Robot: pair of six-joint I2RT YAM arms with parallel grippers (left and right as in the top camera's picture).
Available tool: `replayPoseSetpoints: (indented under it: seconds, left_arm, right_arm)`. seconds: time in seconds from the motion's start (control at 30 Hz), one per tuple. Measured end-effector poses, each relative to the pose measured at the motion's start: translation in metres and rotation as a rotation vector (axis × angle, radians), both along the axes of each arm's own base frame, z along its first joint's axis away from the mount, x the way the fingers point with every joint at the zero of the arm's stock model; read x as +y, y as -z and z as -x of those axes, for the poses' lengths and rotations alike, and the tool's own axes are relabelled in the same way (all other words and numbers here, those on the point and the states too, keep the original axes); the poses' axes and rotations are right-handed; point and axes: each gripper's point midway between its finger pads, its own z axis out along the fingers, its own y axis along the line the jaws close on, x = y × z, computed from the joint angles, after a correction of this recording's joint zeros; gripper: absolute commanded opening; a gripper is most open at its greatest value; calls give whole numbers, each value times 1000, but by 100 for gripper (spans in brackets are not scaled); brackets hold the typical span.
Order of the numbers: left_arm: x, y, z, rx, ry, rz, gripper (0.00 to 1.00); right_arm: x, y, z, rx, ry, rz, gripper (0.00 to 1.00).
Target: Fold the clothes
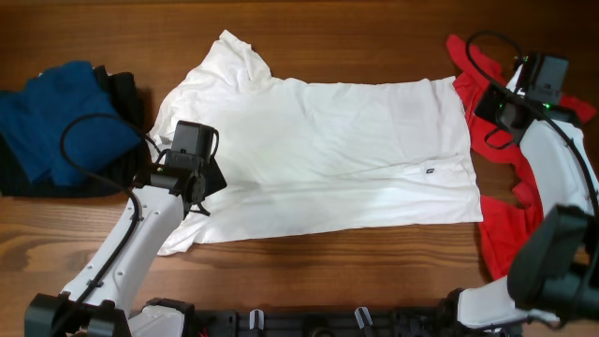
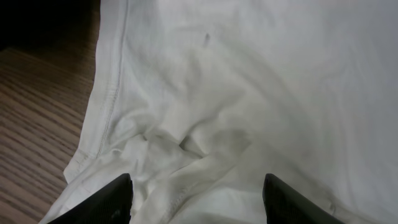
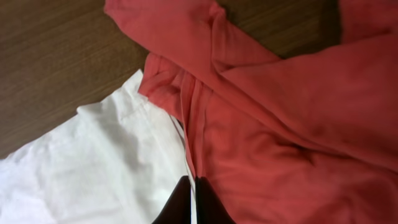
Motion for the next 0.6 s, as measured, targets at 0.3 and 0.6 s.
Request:
replayPoseSetpoints:
  seconds: [0.3,0.6]
  left_arm:
    - [-3,1,1,7,6,17,66]
    - [-3,1,3,13,6,16,64]
  right_arm:
    - [5,71,-25,41,-63,-52,4]
    - [3,101,-35,43,-62,-56,4]
